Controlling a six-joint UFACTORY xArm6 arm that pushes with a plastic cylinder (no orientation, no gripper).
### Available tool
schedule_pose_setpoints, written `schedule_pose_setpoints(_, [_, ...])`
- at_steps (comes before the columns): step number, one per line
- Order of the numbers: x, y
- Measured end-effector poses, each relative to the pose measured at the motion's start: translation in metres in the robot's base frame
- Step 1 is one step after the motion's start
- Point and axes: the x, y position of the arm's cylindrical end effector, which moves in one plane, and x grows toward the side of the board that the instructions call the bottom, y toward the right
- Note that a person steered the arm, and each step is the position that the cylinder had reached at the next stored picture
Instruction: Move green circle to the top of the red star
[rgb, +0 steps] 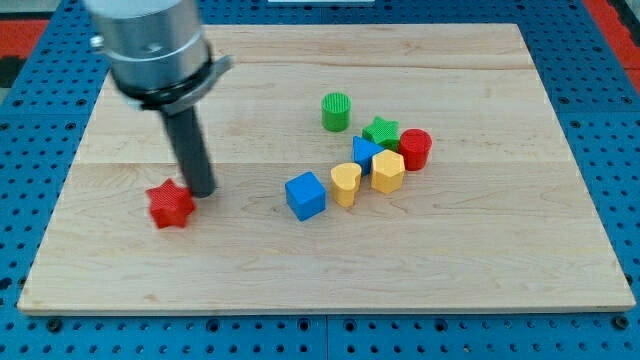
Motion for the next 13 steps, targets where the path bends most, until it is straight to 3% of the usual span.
schedule_pose_setpoints(1, [0.007,-0.009])
schedule_pose_setpoints(3, [-0.112,0.001])
schedule_pose_setpoints(5, [-0.213,0.116])
schedule_pose_setpoints(6, [-0.218,0.195])
schedule_pose_setpoints(7, [-0.206,0.217])
schedule_pose_setpoints(8, [-0.166,0.179])
schedule_pose_setpoints(9, [-0.131,0.177])
schedule_pose_setpoints(10, [-0.109,0.115])
schedule_pose_setpoints(12, [-0.135,0.174])
schedule_pose_setpoints(13, [-0.124,0.199])
